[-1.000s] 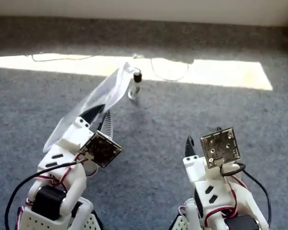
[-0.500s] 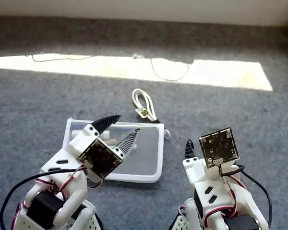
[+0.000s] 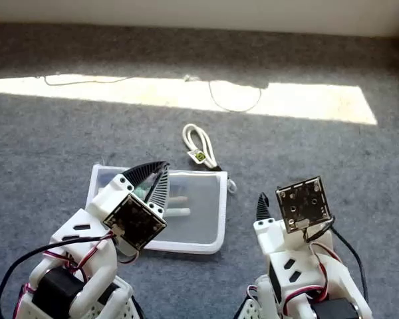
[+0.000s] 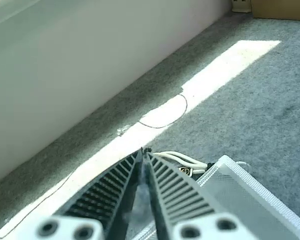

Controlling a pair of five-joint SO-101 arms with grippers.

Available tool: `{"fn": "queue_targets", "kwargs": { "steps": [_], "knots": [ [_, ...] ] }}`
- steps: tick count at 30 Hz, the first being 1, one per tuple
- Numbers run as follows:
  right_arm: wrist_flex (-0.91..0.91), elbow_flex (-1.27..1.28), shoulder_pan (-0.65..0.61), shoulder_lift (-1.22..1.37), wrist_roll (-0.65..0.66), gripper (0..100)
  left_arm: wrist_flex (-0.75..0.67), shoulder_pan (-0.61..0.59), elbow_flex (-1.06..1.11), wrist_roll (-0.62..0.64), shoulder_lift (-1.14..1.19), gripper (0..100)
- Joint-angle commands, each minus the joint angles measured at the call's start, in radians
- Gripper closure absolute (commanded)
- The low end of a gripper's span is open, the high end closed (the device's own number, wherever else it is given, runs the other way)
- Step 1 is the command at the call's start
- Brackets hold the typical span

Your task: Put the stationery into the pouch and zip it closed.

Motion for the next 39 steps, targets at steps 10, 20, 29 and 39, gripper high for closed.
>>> {"fn": "queue_targets", "kwargs": {
  "steps": [10, 20, 29, 39],
  "knots": [
    [0.005, 0.002, -0.007, -0.005, 0.044, 98.7, 0.000, -0.140, -0.050, 0.006, -0.008, 99],
    [-0.001, 0.002, -0.007, -0.005, -0.215, 98.8, 0.092, -0.295, -0.048, 0.006, -0.008, 99],
    [0.001, 0.064, -0.007, -0.005, -0.287, 98.8, 0.180, -0.418, -0.004, 0.006, -0.008, 99],
    [-0.203, 0.438, -0.005, -0.005, -0.287, 98.8, 0.178, -0.479, 0.214, 0.006, -0.008, 99]
  ]
}}
